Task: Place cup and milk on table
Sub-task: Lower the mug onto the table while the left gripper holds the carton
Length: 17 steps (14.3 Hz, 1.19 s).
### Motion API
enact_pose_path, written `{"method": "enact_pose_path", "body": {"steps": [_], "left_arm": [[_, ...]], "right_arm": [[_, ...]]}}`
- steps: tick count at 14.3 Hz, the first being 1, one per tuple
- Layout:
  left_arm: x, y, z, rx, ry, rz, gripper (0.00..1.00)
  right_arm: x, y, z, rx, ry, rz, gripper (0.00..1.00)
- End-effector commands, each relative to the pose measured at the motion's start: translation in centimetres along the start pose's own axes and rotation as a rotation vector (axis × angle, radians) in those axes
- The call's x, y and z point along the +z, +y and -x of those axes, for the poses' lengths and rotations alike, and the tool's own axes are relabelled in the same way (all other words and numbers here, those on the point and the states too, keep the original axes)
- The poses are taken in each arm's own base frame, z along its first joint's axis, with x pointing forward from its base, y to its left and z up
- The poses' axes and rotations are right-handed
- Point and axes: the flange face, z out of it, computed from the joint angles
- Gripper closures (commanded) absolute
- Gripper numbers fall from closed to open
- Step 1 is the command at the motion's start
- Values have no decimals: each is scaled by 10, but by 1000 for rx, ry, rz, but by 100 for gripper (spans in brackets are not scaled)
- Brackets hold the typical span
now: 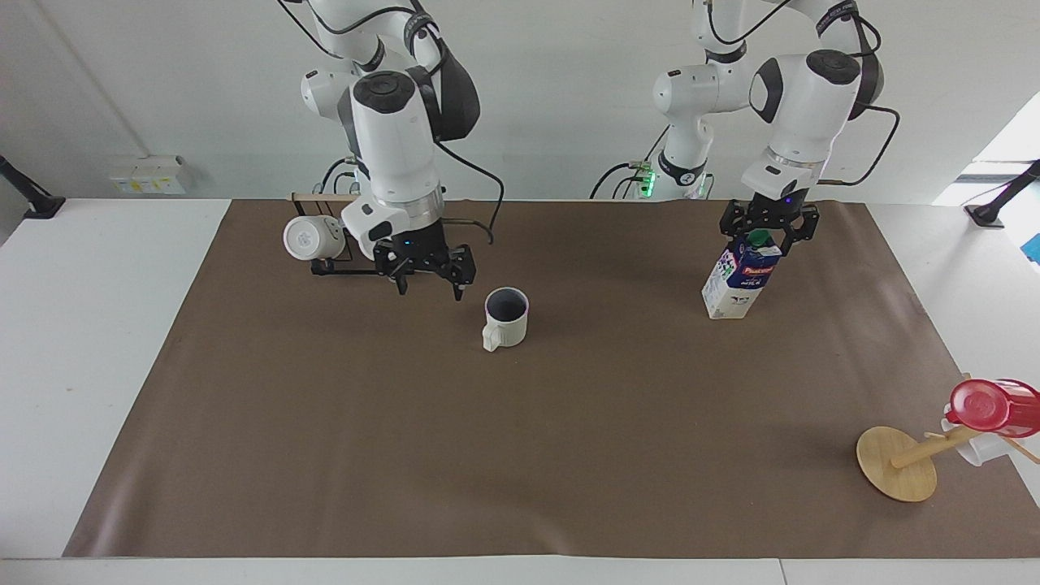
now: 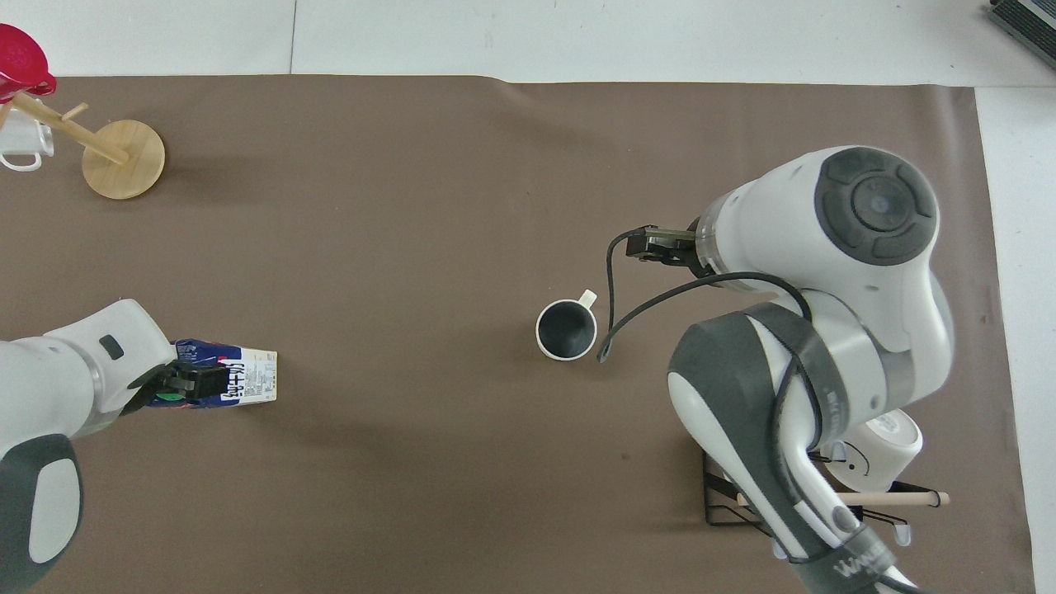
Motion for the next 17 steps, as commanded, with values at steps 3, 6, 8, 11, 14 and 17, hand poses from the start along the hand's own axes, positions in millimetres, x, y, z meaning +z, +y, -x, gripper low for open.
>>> {"method": "enact_pose_path", "body": {"steps": [3, 6, 8, 11, 14, 17], "left_arm": [[12, 0, 1, -17, 15, 13, 0], [13, -2, 2, -23, 10, 13, 10], [15, -1, 3, -50, -1, 14, 20], [15, 1, 3, -84, -7, 16, 32], [13, 1, 2, -95, -7, 16, 48], [7, 3, -1, -137, -10, 17, 54]], "right_arm": [[-49, 98, -15, -39, -3, 26, 0], [-72, 138, -21, -41, -5, 33, 0], [-89, 151, -23, -16, -15, 38, 0], [-122, 154, -18, -16, -51, 49, 0], [-146, 166, -16, -34, -71, 53, 0], [-179, 201, -3, -53, -73, 43, 0]]}}
